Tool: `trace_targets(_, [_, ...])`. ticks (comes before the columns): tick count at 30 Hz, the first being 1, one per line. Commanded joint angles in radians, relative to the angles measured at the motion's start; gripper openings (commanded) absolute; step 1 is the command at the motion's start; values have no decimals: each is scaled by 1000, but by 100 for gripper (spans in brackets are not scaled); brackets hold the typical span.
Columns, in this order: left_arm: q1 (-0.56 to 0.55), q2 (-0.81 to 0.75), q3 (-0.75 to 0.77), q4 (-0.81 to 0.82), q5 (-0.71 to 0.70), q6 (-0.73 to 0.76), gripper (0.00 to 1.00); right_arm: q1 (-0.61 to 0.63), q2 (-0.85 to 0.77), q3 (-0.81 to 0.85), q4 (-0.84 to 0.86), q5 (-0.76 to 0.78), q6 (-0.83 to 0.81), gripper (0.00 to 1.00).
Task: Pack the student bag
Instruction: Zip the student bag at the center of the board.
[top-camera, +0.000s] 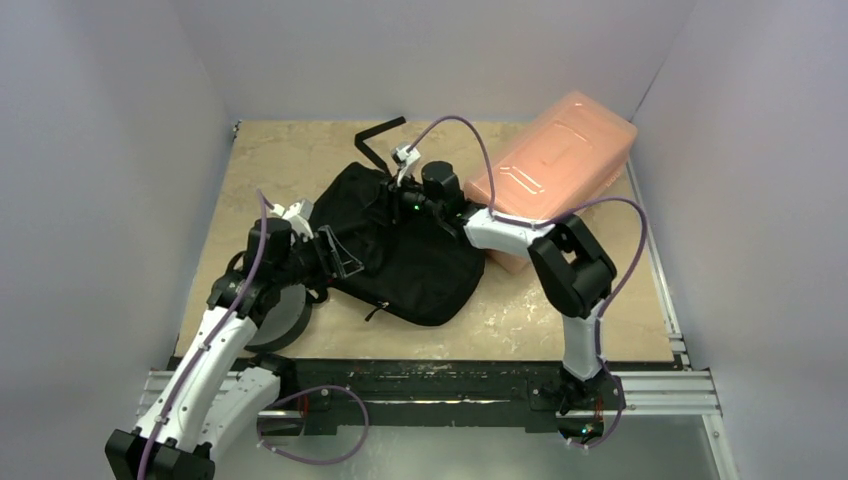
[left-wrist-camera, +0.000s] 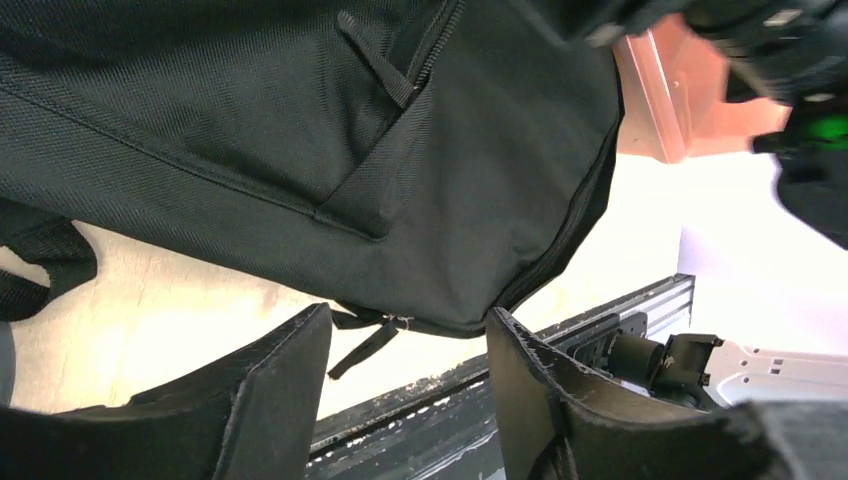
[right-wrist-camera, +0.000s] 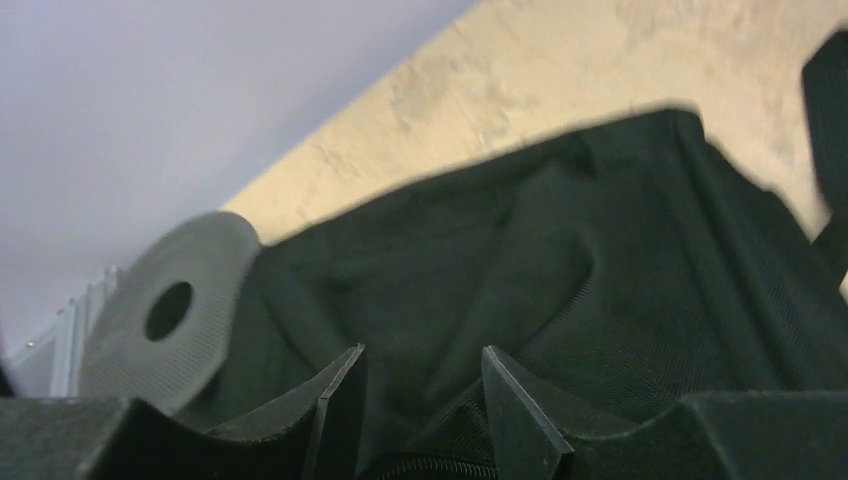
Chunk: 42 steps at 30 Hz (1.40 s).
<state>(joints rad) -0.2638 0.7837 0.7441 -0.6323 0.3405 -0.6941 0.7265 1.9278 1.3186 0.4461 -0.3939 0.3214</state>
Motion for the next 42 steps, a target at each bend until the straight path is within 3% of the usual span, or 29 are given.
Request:
trace_targets(1, [5, -15, -53, 158, 11, -121, 54, 4, 73, -20, 64, -41, 57, 49])
trace_targets(5, [5, -55, -157, 237, -32, -202, 48, 3, 76, -19, 43, -29, 49, 49])
trace_targets(9, [5, -32, -219, 272, -50, -230, 52, 4, 17, 56, -138, -5, -13, 53])
trace_targets(13, [4, 2, -255, 334, -28, -247, 53, 8, -50, 108, -292, -52, -149, 60])
trace_targets(19, [5, -34, -298, 333, -61, -265, 43, 66, -77, 128, -443, -21, -354, 71])
trace_targets(25, [5, -163, -315, 228, -136, -261, 48, 138, -82, 127, -479, 138, -402, 73])
trace_targets(32, [5, -205, -316, 167, -146, -254, 59, 244, -60, 139, -500, 554, -405, 73])
trace_targets(42, [5, -173, -313, 208, -109, -258, 67, 332, 6, 166, -524, 763, -433, 63])
